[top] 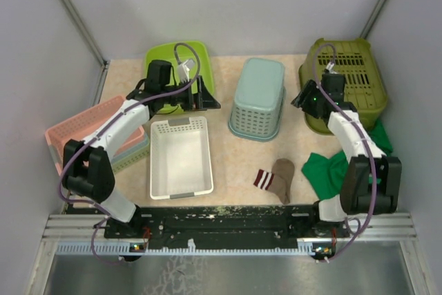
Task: Turn the large container upside down
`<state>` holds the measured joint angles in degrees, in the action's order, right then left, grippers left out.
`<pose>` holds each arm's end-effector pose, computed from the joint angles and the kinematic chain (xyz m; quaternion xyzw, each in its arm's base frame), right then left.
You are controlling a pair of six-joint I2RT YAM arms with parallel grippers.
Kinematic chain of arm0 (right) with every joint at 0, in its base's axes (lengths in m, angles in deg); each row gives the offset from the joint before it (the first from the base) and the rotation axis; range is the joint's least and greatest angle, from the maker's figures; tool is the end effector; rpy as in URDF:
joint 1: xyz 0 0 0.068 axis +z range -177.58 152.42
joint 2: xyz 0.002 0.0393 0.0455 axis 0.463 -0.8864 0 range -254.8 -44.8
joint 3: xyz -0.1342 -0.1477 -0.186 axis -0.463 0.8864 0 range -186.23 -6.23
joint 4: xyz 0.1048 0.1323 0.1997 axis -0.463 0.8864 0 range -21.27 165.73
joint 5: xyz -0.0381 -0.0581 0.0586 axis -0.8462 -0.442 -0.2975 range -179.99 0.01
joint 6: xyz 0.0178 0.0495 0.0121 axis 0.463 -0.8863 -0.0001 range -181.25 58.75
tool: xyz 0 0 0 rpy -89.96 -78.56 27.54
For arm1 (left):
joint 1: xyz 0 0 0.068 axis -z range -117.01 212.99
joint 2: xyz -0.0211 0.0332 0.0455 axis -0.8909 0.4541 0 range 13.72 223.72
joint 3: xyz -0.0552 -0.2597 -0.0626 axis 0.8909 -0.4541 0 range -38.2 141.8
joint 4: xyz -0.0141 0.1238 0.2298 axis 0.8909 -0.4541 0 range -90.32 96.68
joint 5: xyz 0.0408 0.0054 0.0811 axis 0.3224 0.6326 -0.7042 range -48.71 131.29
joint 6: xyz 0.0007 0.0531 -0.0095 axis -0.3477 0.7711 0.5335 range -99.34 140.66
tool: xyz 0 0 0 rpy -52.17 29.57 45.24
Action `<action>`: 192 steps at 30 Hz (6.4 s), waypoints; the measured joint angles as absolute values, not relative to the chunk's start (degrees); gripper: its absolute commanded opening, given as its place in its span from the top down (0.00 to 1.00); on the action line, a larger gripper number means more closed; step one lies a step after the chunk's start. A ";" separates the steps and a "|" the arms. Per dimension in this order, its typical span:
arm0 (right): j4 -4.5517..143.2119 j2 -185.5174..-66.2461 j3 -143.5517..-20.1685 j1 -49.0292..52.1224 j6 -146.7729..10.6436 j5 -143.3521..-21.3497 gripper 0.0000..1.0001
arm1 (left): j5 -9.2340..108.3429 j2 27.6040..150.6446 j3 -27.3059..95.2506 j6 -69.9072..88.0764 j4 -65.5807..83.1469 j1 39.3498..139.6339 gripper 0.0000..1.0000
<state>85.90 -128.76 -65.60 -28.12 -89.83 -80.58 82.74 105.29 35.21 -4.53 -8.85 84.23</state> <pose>0.3214 0.0028 0.2559 0.1962 0.8888 0.1714 0.3771 0.3293 -0.1533 0.3022 0.1384 0.8299 -0.4607 0.2826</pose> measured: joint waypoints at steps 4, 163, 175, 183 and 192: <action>89.27 -119.52 -66.04 -27.72 -89.24 -83.38 0.47 | 82.88 105.29 35.45 -3.87 -9.55 84.23 0.01; 102.32 -95.41 -56.60 -17.67 -90.88 -90.05 0.28 | 48.74 116.98 66.64 4.50 -21.88 94.89 1.00; 102.76 -91.35 -56.60 -17.67 -91.34 -92.10 0.28 | 76.25 108.41 42.64 -18.80 7.46 84.86 1.00; 102.69 -90.95 -56.60 -17.67 -91.42 -92.32 0.28 | 85.61 108.76 30.49 -41.68 34.67 80.75 1.00; 102.73 -90.95 -56.60 -17.67 -91.36 -92.30 0.28 | 89.65 116.46 26.49 -60.83 59.41 78.85 1.00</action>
